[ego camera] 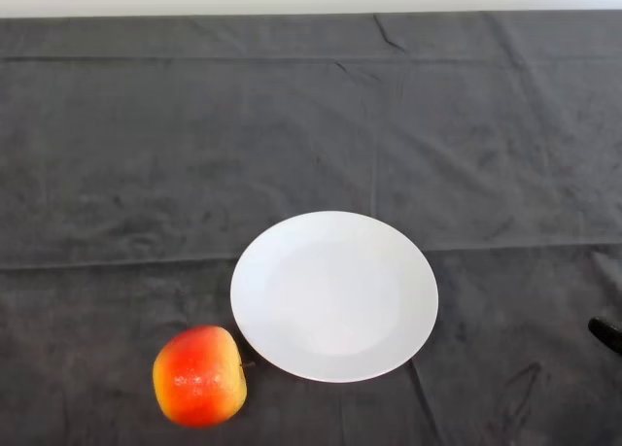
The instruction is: Move the apple to the plate
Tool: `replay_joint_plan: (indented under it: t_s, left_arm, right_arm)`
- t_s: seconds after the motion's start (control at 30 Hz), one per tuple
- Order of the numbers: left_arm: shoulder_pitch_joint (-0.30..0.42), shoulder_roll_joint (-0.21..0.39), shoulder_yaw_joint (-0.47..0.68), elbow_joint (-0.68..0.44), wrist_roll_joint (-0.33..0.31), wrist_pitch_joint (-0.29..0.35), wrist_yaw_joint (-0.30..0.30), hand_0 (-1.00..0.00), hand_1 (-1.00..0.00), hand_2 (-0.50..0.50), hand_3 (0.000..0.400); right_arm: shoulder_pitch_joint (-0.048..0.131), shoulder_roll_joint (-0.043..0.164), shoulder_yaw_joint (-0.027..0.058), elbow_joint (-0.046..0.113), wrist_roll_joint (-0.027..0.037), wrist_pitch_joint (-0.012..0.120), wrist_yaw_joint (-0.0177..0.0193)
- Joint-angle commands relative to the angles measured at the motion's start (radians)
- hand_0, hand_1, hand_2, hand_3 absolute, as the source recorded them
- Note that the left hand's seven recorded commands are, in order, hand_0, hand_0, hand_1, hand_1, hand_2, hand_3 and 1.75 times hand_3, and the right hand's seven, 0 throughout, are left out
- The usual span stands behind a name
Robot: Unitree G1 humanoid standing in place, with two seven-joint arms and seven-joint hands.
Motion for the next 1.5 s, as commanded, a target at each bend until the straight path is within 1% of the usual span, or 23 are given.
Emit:
replay_joint_plan:
  t_s: [0.03, 0.17, 0.33, 0.53, 0.7, 0.8, 1.0, 1.1, 1.23, 1.37, 1.5]
  left_arm:
    - [-0.045, 0.012, -0.037, -0.089, 0.038, 0.009, -0.022, 0.0, 0.0, 0.0, 0.0]
    - [-0.025, -0.009, -0.065, -0.203, 0.036, 0.063, -0.084, 0.0, 0.0, 0.0, 0.0]
    - [0.026, -0.025, -0.102, -0.395, 0.035, 0.144, -0.165, 0.0, 0.0, 0.0, 0.0]
    - [0.142, -0.037, -0.142, -0.672, 0.044, 0.225, -0.249, 0.0, 0.0, 0.0, 0.0]
    - [0.244, -0.052, -0.187, -0.909, 0.073, 0.306, -0.306, 0.0, 0.0, 0.0, 0.0]
    - [0.292, -0.056, -0.213, -1.04, 0.09, 0.363, -0.345, 0.0, 0.0, 0.0, 0.0]
    - [0.359, -0.047, -0.244, -1.267, 0.114, 0.485, -0.433, 0.0, 0.0, 0.0, 0.0]
    - [0.38, -0.038, -0.249, -1.357, 0.122, 0.54, -0.474, 0.0, 0.0, 0.0, 0.0]
    - [0.396, -0.04, -0.265, -1.45, 0.143, 0.605, -0.508, 0.0, 0.0, 0.0, 0.0]
    - [0.4, -0.061, -0.305, -1.53, 0.178, 0.669, -0.526, 0.0, 0.0, 0.0, 0.0]
    - [0.395, -0.094, -0.36, -1.591, 0.217, 0.723, -0.534, 0.0, 0.0, 0.0, 0.0]
  right_arm:
    - [0.019, 0.016, 0.0092, 0.031, 0.0329, 0.021, 0.0086]
    - [0.019, 0.017, 0.0081, 0.031, 0.0319, 0.021, 0.0093]
    - [0.019, 0.019, 0.0052, 0.03, 0.0293, 0.023, 0.011]
    - [0.02, 0.022, -0.0005, 0.029, 0.0242, 0.026, 0.0145]
    - [0.02, 0.026, -0.0068, 0.028, 0.0185, 0.03, 0.0183]
    - [0.02, 0.029, -0.0106, 0.027, 0.015, 0.032, 0.0207]
    - [0.021, 0.033, -0.0167, 0.025, 0.0095, 0.036, 0.0247]
    - [0.021, 0.034, -0.0186, 0.025, 0.0077, 0.037, 0.026]
    - [0.021, 0.035, -0.02, 0.025, 0.0064, 0.038, 0.027]
    - [0.021, 0.035, -0.0205, 0.024, 0.0059, 0.039, 0.0274]
    - [0.021, 0.035, -0.0205, 0.024, 0.006, 0.039, 0.0274]
